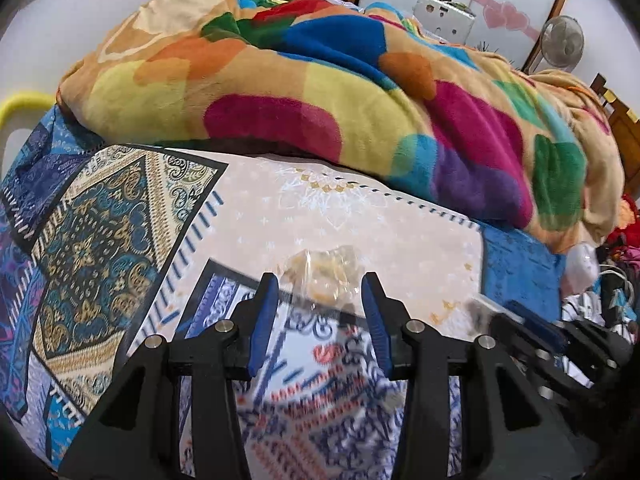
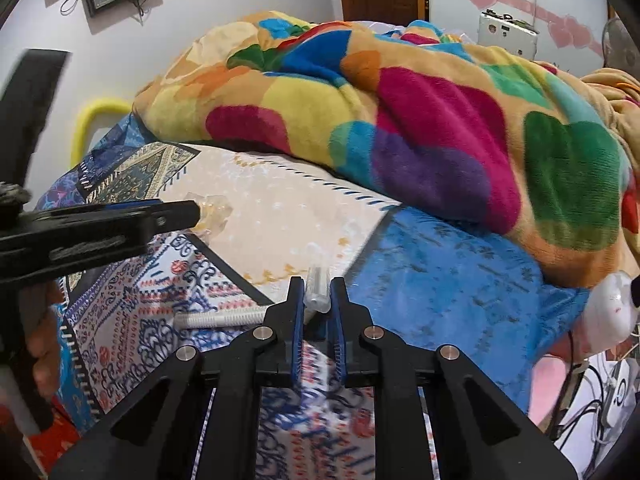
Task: Collect trash
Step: 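Grasp the clear plastic bag with the left tool while the right tool grasps the white tube, then carry the plastic bag and white tube with both tools over the white bucket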
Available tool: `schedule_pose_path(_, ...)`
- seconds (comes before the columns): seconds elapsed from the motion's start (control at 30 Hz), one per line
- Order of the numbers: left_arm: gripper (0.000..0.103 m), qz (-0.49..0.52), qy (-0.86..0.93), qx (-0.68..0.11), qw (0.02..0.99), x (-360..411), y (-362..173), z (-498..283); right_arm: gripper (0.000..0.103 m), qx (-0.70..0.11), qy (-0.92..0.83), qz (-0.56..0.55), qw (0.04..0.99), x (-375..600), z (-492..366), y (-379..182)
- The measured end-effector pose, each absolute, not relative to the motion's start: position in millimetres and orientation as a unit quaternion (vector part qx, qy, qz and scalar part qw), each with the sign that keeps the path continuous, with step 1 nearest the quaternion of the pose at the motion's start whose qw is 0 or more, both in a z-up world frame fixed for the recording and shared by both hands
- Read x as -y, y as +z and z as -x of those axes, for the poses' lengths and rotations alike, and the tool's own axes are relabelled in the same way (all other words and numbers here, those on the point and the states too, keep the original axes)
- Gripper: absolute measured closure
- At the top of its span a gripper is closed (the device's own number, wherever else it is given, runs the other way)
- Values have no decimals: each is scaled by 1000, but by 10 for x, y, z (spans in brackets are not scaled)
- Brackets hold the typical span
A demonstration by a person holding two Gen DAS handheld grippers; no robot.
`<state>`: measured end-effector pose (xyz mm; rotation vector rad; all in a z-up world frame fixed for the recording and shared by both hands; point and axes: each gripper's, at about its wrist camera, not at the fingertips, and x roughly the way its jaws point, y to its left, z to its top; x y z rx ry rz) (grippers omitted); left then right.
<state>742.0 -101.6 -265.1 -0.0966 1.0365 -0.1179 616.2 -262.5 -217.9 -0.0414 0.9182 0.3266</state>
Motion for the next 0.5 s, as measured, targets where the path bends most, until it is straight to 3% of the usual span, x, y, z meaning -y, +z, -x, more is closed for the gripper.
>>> schedule_pose_path(0.17, 62, 52, -64, -493, 866, 1072, -2764, -7487, 91, -434, 151, 28, 888, 2690, -6162, -2161)
schedule_pose_path(0.2, 71, 51, -64, -489, 869, 1079, -2767, -7480, 91, -434, 150, 29, 888, 2690, -6163, -2159)
schedule_pose_path(0.3, 78, 39, -65, -476, 876, 1113, -2752, -7429, 91, -429, 148, 27, 891, 2724, -6147, -2128)
schedule_pose_path(0.5, 79, 24, -64, -469, 880, 1119, -2632, -7248, 91, -424, 149, 33, 893, 2709, -6066, -2055)
